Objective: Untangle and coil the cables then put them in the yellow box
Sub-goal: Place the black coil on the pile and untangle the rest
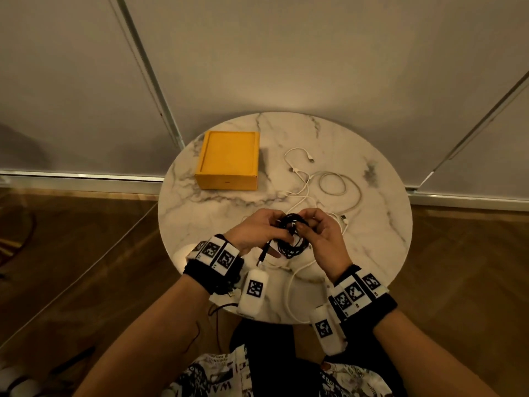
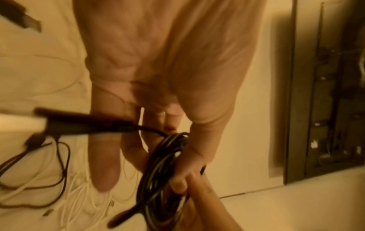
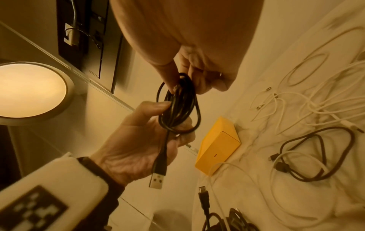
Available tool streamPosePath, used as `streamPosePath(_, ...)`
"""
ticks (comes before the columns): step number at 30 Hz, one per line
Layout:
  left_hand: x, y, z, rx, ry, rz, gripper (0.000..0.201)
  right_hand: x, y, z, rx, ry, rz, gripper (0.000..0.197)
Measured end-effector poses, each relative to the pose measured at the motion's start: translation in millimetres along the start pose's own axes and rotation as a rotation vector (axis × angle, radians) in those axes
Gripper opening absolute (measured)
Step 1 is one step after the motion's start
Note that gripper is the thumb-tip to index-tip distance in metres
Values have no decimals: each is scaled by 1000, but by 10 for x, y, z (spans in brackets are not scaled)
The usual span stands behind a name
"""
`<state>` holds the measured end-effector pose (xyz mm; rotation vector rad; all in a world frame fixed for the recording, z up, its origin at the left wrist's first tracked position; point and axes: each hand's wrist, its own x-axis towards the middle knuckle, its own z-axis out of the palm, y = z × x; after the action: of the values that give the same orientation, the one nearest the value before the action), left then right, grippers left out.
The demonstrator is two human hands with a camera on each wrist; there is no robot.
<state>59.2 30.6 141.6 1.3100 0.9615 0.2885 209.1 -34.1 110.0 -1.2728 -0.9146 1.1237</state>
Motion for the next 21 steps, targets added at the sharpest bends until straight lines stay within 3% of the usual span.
streamPosePath(3, 28, -3, 25, 33, 205, -8, 20, -33, -28, 72, 3, 14, -36, 20)
streamPosePath(6, -9, -98, 128, -91, 347, 139, 36, -30, -94, 80, 2, -18, -9, 21)
streamPosePath(9, -88, -188, 228, -424, 293, 172, 39, -67, -126, 62, 60, -2, 41, 17)
streamPosePath(12, -142, -258, 272, -811, 169, 62, 34, -128, -96, 56, 35, -2, 29, 13)
streamPosePath(14, -188, -298, 261, -988, 166, -22, 23, -133, -71, 20, 6, 13, 11, 10)
streamPosePath(16, -217, -364, 234, -1013, 244, -28, 15, -149, -48, -30, -22, 12, 14, 10)
streamPosePath(21, -238, -506, 228, -723, 419, 102, 11, -244, 7, -55, -40, -99, 47, 6)
